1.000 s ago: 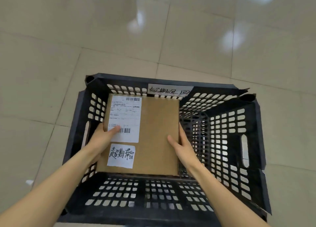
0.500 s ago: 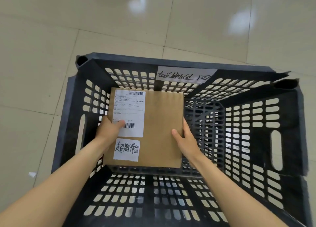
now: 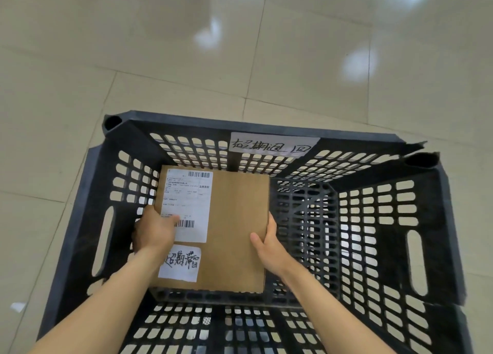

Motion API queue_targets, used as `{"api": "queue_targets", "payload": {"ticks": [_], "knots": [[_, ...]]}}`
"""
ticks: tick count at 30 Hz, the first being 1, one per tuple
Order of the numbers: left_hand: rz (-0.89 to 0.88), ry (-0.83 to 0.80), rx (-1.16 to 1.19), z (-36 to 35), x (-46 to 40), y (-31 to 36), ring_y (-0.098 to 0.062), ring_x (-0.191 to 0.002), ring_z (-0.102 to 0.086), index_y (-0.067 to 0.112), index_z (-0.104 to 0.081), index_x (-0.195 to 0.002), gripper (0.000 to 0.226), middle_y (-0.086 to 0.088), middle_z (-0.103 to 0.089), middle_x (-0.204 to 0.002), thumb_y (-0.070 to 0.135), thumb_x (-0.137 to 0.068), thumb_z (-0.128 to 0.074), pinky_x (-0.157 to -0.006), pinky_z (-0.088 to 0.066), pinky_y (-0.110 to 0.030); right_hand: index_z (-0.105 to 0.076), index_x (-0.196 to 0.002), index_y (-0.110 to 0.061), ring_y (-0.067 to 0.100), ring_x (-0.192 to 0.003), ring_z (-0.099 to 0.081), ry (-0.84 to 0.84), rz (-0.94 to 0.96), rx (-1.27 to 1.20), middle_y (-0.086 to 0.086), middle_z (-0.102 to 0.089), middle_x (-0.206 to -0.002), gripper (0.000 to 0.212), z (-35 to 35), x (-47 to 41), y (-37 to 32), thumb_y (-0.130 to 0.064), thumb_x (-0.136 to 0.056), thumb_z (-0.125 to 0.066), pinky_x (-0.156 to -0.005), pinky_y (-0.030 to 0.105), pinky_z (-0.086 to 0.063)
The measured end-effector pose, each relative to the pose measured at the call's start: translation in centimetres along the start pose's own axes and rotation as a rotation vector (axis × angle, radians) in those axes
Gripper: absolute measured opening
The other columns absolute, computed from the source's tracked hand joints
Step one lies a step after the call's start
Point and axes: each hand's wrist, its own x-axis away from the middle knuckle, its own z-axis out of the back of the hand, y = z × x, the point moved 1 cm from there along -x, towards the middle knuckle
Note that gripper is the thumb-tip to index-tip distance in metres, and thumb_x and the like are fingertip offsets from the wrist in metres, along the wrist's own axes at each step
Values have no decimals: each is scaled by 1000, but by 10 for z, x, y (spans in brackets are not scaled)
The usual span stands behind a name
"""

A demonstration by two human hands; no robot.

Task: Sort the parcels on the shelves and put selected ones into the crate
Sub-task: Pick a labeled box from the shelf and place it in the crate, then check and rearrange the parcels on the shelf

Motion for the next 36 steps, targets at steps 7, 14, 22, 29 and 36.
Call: {"api": "queue_targets", "payload": {"ticks": [7, 14, 22, 29, 36], "knots": [[-10, -57, -89, 26, 26, 28, -21, -76, -60, 14, -52, -111, 23, -9, -67, -107, 19, -91, -61, -59, -47, -30, -18, -154, -17, 25, -137, -41, 150, -3, 349, 2, -32, -156, 65, 19, 27, -39, -23, -99, -51, -110, 36, -36], [-295, -215, -164, 117, 87, 97, -15, -92, -57, 9, -60, -117, 29, -4, -64, -113, 22, -90, -63, -72, -48, -27, -59, -126, -4, 30, -111, -60, 158, 162, 739, 16, -62, -125, 38, 43, 112, -156, -26, -98, -45, -96, 41, -50], [-628, 134, -555, 319, 200, 206, -23, -110, -59, 14, -57, -126, 36, -5, -62, -124, 30, -94, -55, -87, -45, -32, -40, -143, -12, 27, -127, -47, 281, 670, 1271, 9, -50, -139, 49, 44, 282, -366, -22, -96, -53, -102, 38, -43], [-592, 543, -737, 534, 323, 195, -26, -120, -51, 19, -51, -131, 41, -5, -56, -129, 35, -93, -53, -94, -49, -44, -44, -138, -12, 29, -126, -46, 385, 1089, 1476, 10, -50, -135, 45, -28, 439, -516, -15, -93, -48, -96, 39, -46], [-274, 833, -780, 686, 466, 50, -25, -127, -42, 19, -36, -143, 53, -5, -45, -140, 33, -93, -50, -95, -43, -39, -39, -143, -16, 26, -131, -44, 223, 1459, 1474, 6, -45, -144, 56, -178, 595, -551, -19, -91, -61, -101, 43, -47]]}}
